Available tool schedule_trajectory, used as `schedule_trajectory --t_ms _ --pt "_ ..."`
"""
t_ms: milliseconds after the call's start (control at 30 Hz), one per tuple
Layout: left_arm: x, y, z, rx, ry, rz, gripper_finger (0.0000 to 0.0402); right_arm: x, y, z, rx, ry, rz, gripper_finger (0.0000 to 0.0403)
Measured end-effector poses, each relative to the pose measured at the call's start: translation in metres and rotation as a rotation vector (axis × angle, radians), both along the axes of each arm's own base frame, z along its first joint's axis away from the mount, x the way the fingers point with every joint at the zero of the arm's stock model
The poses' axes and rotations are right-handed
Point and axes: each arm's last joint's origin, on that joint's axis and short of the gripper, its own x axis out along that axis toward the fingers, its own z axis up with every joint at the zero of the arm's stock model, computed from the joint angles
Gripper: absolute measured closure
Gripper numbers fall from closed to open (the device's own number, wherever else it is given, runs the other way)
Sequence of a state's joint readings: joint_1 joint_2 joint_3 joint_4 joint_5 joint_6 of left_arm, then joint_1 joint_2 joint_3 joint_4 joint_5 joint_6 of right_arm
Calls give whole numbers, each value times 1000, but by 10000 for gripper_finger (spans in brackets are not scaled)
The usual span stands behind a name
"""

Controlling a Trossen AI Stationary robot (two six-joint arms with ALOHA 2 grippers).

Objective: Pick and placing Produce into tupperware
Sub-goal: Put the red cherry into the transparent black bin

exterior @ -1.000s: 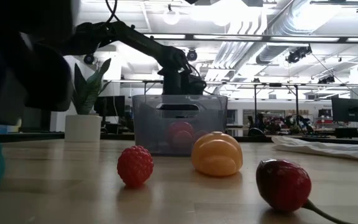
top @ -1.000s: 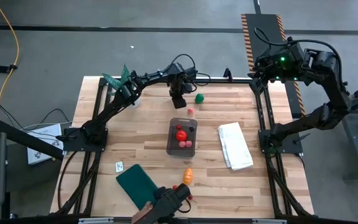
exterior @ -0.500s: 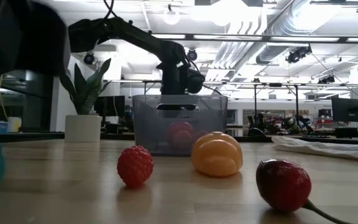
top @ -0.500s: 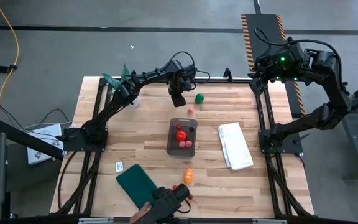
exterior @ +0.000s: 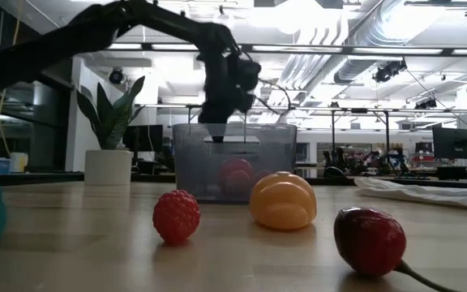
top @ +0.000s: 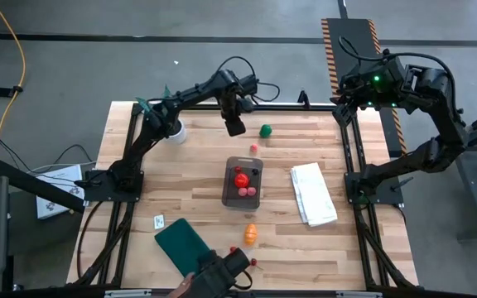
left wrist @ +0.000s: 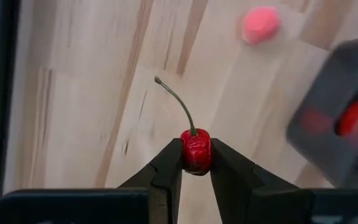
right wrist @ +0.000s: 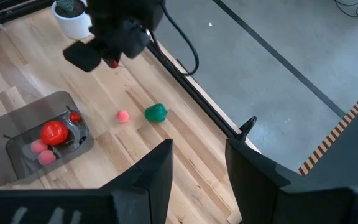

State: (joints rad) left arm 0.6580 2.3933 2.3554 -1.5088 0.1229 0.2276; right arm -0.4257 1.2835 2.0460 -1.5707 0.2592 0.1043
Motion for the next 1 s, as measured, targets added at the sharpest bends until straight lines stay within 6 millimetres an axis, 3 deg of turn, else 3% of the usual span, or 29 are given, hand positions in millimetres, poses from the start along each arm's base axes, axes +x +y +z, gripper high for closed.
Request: schedule_trajectory --t_ms 300,500,1000 --pt "-14 -13 47 22 -89 28 334 0 0 0 0 0 0 263" --pt "-15 -30 67 28 -122 18 334 0 0 0 0 0 0 263" --pt "23 -122 82 8 -131 -165 334 0 0 0 -4 4 6 263"
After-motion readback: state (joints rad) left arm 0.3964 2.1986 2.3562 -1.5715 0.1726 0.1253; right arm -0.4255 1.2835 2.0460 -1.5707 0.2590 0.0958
